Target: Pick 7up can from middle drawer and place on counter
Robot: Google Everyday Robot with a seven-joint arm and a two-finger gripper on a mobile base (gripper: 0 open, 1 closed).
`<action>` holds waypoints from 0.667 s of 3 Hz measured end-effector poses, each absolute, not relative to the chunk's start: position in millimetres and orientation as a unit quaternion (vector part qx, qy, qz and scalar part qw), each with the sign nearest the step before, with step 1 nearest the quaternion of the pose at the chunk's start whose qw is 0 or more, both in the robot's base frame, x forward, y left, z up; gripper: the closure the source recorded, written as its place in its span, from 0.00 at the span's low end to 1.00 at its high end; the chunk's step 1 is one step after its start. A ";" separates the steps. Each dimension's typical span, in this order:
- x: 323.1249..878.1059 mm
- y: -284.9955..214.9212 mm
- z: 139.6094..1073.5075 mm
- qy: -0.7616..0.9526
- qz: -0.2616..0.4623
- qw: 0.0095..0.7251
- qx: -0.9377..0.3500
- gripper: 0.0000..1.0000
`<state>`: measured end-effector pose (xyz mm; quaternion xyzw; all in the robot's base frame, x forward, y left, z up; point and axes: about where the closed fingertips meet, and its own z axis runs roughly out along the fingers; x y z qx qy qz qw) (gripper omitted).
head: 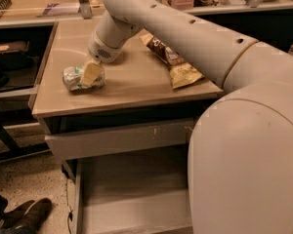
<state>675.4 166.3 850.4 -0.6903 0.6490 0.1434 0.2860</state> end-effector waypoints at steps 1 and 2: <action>675.3 166.3 850.4 0.649 0.143 0.286 -0.690 0.58; 675.3 166.4 850.4 0.649 0.143 0.286 -0.690 0.35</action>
Offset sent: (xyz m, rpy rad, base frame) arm 0.0000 0.0000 0.0000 0.0000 0.0000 0.0000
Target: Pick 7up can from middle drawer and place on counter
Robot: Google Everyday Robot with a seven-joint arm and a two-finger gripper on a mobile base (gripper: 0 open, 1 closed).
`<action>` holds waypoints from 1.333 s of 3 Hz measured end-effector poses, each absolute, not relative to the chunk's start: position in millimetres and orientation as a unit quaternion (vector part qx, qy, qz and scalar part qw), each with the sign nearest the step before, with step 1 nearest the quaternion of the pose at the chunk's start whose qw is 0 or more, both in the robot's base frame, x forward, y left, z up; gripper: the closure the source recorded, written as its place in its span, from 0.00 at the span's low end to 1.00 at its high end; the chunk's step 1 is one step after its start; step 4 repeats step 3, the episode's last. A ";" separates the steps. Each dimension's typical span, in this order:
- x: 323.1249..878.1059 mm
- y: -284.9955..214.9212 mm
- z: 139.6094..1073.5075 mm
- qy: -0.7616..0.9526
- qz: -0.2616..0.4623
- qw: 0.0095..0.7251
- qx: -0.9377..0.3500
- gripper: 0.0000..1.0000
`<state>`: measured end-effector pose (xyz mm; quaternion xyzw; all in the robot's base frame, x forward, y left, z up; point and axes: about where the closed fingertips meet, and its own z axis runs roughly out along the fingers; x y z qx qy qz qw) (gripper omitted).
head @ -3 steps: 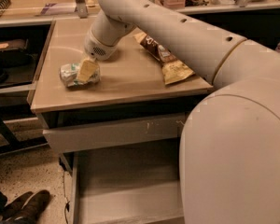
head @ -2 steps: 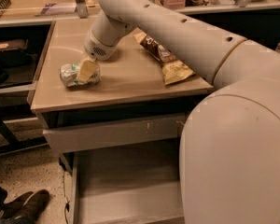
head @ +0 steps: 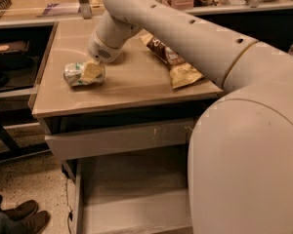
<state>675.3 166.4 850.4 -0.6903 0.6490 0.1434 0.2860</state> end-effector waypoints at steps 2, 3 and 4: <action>675.3 166.4 850.3 0.649 0.143 0.286 -0.690 0.00; 675.3 166.4 850.3 0.649 0.143 0.286 -0.690 0.00; 675.3 166.4 850.3 0.649 0.143 0.286 -0.690 0.00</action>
Offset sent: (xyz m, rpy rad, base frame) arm 0.0000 0.0000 0.0000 0.0000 0.0000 0.0000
